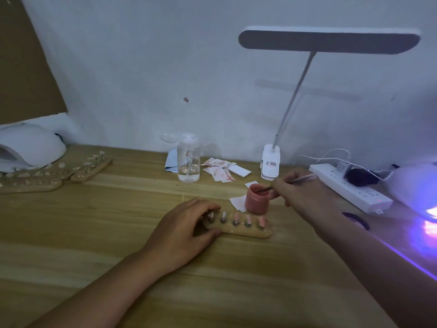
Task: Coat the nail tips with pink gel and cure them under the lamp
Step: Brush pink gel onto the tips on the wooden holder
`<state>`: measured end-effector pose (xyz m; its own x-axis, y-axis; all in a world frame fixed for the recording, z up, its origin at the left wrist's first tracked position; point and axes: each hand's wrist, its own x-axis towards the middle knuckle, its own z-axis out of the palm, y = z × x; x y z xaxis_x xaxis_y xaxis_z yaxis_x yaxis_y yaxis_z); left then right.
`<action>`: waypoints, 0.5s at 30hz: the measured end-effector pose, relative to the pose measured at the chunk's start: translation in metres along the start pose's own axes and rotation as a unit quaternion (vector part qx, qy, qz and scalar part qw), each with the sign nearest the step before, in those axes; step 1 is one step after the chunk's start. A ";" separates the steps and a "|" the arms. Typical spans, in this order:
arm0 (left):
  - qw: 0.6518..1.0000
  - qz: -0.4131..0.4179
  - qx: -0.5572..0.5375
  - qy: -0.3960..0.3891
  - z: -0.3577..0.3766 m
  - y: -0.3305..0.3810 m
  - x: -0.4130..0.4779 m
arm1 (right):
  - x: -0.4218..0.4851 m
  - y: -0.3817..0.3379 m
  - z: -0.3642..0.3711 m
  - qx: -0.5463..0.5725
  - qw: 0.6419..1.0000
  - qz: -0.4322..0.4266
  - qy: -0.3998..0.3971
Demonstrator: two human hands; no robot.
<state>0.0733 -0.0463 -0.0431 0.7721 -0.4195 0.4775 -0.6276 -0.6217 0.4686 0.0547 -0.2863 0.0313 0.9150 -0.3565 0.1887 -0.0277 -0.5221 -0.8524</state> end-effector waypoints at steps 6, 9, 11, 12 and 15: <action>1.000 -0.002 -0.011 0.006 0.001 0.001 0.000 | 0.007 0.006 0.013 -0.089 0.996 -0.011 -0.006; 1.000 -0.004 -0.014 0.003 0.001 0.001 0.000 | -0.002 0.007 0.009 -0.045 0.998 -0.014 0.034; 1.000 -0.004 -0.011 0.004 0.000 0.002 0.000 | -0.017 0.009 0.004 0.031 0.994 -0.044 0.093; 1.000 -0.002 -0.008 0.007 0.000 0.003 0.000 | -0.028 0.010 0.002 0.086 0.988 -0.068 0.105; 1.000 0.006 0.003 0.012 -0.001 0.005 -0.001 | -0.067 0.016 0.004 0.169 0.973 -0.152 0.043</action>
<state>0.0692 -0.0483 -0.0401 0.7616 -0.4109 0.5010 -0.6364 -0.6202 0.4587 -0.0054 -0.2681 0.0034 0.8229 -0.2971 0.4843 0.3859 -0.3334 -0.8602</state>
